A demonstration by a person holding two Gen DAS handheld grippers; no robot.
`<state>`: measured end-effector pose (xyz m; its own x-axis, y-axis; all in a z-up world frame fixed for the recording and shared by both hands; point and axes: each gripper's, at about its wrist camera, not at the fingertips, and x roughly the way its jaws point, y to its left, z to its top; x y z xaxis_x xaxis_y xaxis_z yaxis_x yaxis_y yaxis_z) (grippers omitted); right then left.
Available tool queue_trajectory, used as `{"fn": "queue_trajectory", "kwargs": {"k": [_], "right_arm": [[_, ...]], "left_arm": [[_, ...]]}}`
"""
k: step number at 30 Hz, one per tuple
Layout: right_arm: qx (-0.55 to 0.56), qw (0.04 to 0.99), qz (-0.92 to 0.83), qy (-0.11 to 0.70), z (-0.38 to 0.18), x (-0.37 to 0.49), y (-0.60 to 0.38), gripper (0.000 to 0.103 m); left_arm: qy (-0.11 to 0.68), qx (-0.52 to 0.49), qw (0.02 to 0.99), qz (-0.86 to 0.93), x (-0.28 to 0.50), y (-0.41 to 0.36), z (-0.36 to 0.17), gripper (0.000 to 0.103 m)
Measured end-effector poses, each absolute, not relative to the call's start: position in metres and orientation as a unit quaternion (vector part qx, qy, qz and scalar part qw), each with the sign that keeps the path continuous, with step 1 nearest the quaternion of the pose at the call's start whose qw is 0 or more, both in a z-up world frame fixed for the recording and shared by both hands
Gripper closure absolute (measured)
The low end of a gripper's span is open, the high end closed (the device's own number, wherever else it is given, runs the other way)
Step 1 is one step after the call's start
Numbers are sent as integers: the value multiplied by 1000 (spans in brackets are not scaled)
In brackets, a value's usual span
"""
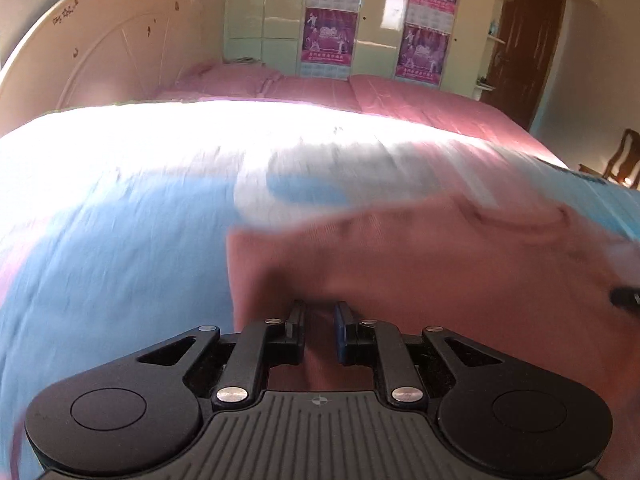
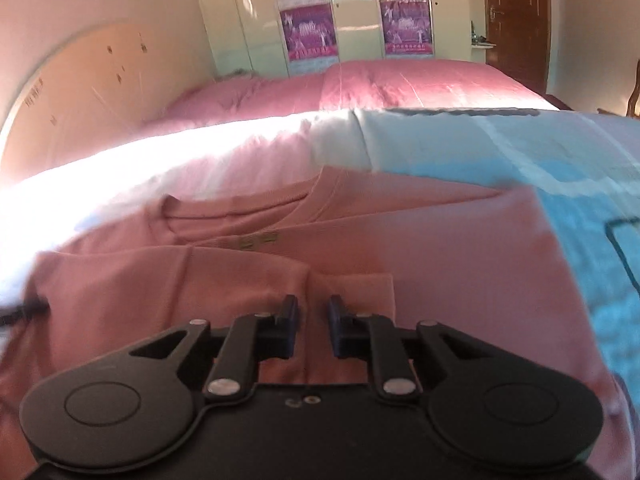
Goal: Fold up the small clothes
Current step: 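Lay the sleeve down with the left gripper while the right gripper releases the body, then open the left gripper and smooth the folded sleeve flat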
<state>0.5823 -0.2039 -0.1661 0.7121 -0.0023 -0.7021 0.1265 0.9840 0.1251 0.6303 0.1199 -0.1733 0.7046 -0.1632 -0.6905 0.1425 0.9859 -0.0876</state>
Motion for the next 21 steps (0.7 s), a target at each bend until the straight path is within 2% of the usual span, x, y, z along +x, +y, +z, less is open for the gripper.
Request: {"fn": "queue_trajectory", "kwargs": {"k": [4, 7, 9, 10, 11, 15, 18, 21], "right_arm": [[75, 924, -45, 371, -167, 602, -206, 85], [78, 926, -45, 365, -161, 607, -196, 83], [78, 933, -13, 350, -154, 605, -171, 82], [75, 935, 5, 348, -152, 607, -157, 82], [71, 934, 32, 349, -152, 610, -139, 83], [28, 925, 106, 363, -166, 622, -79, 81], [50, 919, 100, 378, -179, 620, -93, 81], [75, 926, 89, 360, -165, 605, -105, 76]], "left_arm": [[380, -41, 921, -77, 662, 126, -176, 87], [362, -47, 928, -73, 646, 126, -169, 85], [352, -42, 932, -78, 633, 123, -168, 59], [352, -40, 932, -78, 629, 120, -171, 40], [350, -39, 933, -68, 625, 119, -175, 32], [349, -35, 934, -62, 614, 131, -189, 31], [359, -27, 931, -61, 604, 138, -188, 31], [337, -35, 938, -78, 584, 138, -172, 31]]}}
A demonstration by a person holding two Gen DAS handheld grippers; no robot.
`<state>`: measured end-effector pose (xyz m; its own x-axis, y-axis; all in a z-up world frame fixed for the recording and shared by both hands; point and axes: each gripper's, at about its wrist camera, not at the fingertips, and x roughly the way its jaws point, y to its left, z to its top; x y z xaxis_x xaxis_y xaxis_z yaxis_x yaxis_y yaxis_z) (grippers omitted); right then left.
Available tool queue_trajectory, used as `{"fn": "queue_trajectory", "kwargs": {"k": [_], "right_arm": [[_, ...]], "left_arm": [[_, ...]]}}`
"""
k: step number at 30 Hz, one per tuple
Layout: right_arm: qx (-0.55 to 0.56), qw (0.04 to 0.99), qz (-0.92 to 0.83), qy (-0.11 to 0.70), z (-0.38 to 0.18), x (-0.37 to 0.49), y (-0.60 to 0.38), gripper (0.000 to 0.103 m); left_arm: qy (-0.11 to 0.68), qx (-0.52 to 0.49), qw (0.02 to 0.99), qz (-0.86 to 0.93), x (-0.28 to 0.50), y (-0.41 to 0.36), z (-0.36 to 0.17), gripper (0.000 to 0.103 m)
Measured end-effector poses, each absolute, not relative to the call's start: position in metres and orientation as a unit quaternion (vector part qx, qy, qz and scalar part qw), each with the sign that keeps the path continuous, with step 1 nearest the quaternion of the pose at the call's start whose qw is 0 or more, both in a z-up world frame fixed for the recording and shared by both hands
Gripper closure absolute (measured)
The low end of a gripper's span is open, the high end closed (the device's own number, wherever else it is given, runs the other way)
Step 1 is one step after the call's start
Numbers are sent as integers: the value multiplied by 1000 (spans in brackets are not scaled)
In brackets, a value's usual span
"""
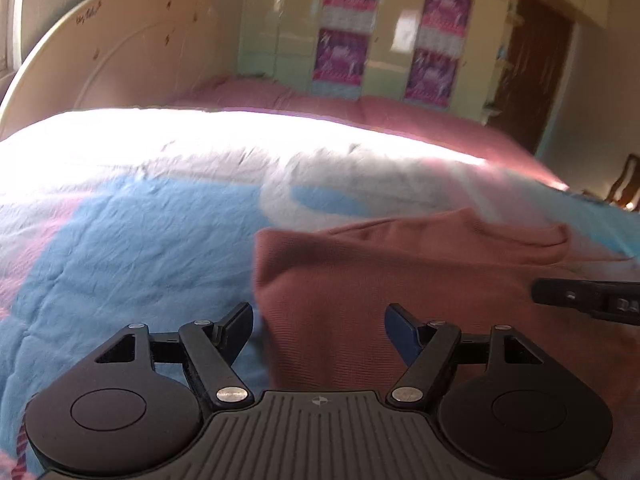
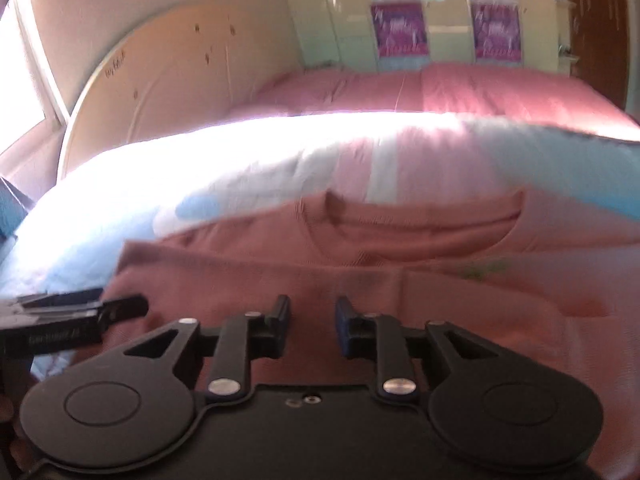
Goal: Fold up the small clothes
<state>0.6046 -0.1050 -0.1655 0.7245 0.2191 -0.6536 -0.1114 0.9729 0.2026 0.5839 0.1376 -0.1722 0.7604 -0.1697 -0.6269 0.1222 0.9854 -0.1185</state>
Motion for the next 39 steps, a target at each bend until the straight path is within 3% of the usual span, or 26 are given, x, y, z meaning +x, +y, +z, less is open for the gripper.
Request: {"fn": "queue_trajectory", "kwargs": {"k": [5, 10, 15, 18, 19, 21, 24, 26, 28, 31, 35, 39], "right_arm": [[50, 918, 92, 382, -180, 600, -90, 75], [58, 930, 85, 354, -158, 595, -96, 75], [38, 916, 56, 395, -177, 650, -92, 85], [30, 918, 51, 393, -174, 660, -89, 81], [29, 920, 52, 387, -171, 658, -89, 74], [28, 923, 67, 378, -171, 652, -85, 74], [-7, 919, 70, 388, -180, 647, -82, 77], [8, 927, 64, 369, -164, 628, -91, 72], [39, 926, 64, 369, -166, 618, -100, 74], [2, 922, 58, 384, -177, 609, -97, 77], [31, 937, 16, 347, -158, 580, -129, 70], [3, 929, -31, 368, -170, 549, -170, 72]], "left_arm": [[355, 11, 931, -85, 571, 109, -184, 31], [330, 13, 938, -103, 586, 110, -174, 31], [356, -18, 930, -89, 650, 110, -179, 31], [358, -33, 929, -87, 657, 111, -176, 31], [353, -25, 931, -91, 657, 109, -177, 31], [370, 4, 925, -89, 656, 104, -188, 31], [360, 12, 928, -93, 635, 103, -176, 31], [344, 10, 932, -112, 616, 102, -172, 27], [365, 27, 924, -106, 610, 95, -185, 24], [348, 35, 931, -100, 592, 89, -180, 24], [353, 48, 929, -100, 568, 95, -180, 24], [357, 54, 929, -85, 548, 116, -178, 24]]}}
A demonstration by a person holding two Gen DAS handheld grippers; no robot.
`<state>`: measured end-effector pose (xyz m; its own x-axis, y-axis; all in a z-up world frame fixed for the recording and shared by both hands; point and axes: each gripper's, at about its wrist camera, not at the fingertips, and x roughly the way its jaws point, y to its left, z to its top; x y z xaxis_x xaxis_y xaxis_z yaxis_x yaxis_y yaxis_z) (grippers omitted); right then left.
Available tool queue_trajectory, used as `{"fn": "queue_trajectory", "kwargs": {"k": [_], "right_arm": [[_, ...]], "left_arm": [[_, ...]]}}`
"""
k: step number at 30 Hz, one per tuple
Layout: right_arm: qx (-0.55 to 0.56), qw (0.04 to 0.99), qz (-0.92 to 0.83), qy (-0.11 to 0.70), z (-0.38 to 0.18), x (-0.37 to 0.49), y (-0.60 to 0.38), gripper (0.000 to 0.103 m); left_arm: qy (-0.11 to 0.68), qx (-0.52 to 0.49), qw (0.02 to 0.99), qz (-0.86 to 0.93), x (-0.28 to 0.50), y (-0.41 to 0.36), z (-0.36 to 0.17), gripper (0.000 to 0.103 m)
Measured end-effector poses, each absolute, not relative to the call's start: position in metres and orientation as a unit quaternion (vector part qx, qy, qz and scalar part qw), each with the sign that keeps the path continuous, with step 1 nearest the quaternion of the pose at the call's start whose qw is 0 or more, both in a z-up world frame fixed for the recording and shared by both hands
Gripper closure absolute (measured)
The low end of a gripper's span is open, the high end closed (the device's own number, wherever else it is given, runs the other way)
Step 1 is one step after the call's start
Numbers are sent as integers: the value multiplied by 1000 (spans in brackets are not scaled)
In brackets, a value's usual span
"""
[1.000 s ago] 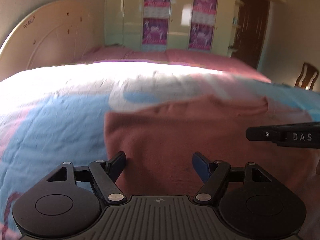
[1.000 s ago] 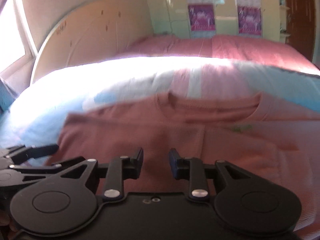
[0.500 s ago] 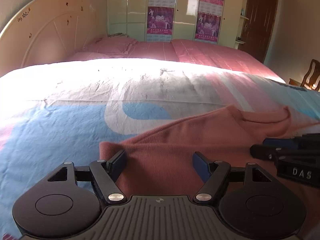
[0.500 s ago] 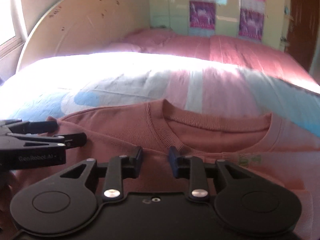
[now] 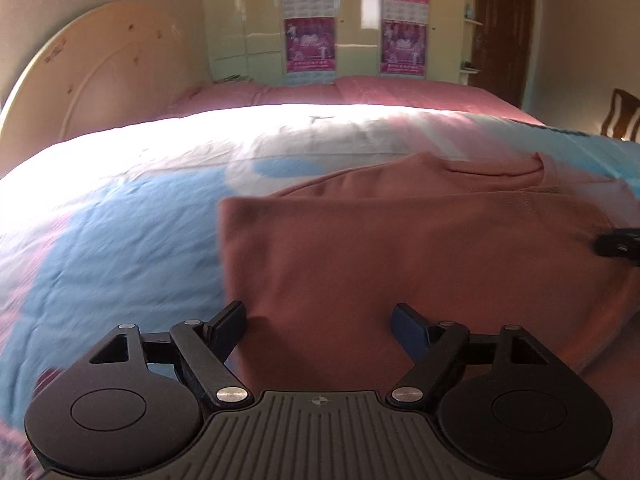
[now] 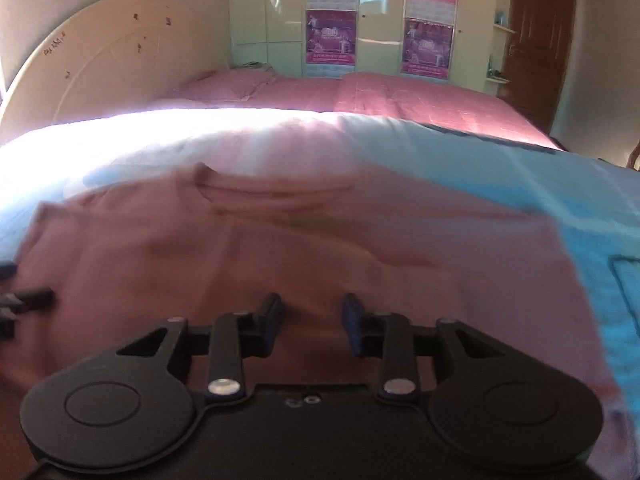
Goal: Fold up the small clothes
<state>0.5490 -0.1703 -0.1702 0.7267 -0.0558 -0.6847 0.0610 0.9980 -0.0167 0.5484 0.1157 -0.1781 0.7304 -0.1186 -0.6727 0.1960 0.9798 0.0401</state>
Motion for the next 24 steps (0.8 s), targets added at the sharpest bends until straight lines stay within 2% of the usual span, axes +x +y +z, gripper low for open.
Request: {"fn": "queue_trajectory", "kwargs": {"k": [2, 5, 8, 10, 12, 14, 17, 21, 24], "right_arm": [[5, 929, -48, 367, -165, 537, -178, 66], [36, 937, -42, 345, -153, 523, -181, 64], [36, 934, -53, 350, -158, 518, -179, 53], [29, 922, -85, 376, -170, 517, -185, 54], [39, 925, -86, 367, -167, 510, -190, 52], [59, 928, -89, 357, -164, 509, -195, 46], [110, 916, -98, 373, -172, 508, -211, 46], [54, 920, -94, 376, -178, 505, -198, 49], [54, 919, -92, 378, -179, 499, -198, 49]], "left_arm": [[354, 30, 931, -84, 540, 126, -170, 24], [351, -21, 931, -93, 525, 130, -158, 24], [368, -13, 925, -97, 519, 118, -168, 24], [365, 18, 926, -94, 515, 116, -182, 24], [364, 45, 925, -96, 509, 115, -183, 24], [365, 39, 925, -98, 507, 117, -183, 23], [365, 36, 925, -97, 507, 120, -182, 23], [364, 41, 925, -98, 500, 117, -183, 20], [363, 45, 926, -95, 498, 116, -183, 18]]}}
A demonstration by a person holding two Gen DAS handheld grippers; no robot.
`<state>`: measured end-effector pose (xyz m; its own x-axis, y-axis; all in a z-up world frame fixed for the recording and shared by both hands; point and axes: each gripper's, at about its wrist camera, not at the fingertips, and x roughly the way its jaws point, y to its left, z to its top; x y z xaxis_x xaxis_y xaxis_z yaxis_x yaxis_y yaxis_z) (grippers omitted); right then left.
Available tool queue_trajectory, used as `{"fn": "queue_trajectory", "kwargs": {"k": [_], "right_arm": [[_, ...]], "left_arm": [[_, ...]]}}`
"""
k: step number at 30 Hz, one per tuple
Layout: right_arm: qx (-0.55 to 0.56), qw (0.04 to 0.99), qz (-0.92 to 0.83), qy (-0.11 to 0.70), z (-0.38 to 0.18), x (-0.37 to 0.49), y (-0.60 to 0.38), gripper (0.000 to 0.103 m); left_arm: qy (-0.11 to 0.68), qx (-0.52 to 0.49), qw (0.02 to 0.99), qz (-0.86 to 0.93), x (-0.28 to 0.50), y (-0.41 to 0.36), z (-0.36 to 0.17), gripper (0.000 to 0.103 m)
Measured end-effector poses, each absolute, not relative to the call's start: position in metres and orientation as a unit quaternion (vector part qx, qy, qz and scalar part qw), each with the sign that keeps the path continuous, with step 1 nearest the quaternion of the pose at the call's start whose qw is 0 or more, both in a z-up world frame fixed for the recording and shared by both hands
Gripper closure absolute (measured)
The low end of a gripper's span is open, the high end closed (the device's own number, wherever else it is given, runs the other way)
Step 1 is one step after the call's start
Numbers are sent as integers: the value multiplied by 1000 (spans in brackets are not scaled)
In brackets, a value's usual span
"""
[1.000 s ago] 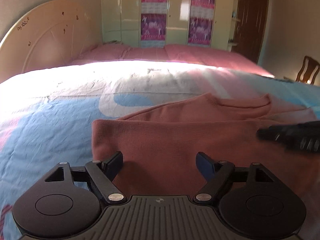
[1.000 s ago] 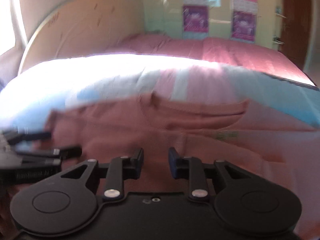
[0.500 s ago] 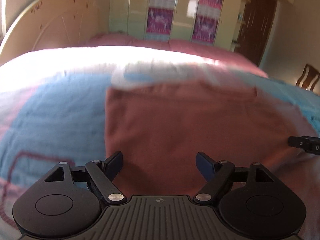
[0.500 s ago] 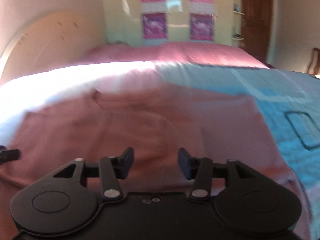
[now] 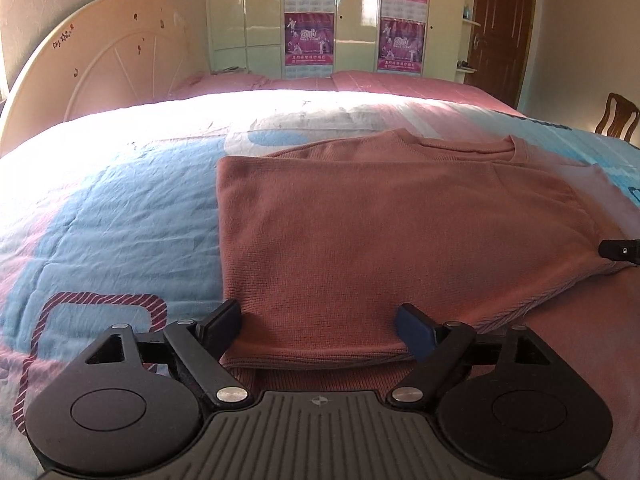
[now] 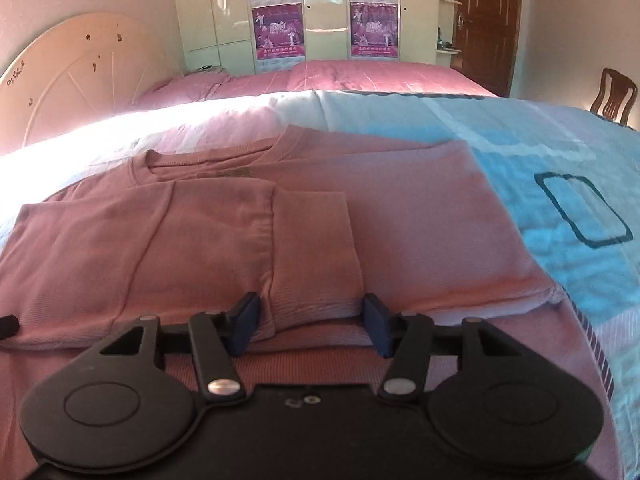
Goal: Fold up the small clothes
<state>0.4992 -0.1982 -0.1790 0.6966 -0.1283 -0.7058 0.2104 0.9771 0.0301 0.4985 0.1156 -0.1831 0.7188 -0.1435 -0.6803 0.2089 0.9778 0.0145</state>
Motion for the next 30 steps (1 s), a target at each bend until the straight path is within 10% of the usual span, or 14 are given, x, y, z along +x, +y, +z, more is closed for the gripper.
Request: {"fn": "queue_trajectory", "kwargs": {"k": [13, 25, 30], "right_arm": [[52, 911, -109, 394, -176, 509, -193, 51], [85, 913, -55, 395, -146, 421, -259, 24], [159, 889, -46, 427, -149, 337, -330, 41]], "left_arm": [[368, 44, 925, -82, 498, 115, -185, 8], [411, -21, 906, -102, 402, 175, -169, 5], [432, -61, 895, -95, 321, 195, -172, 12]]}}
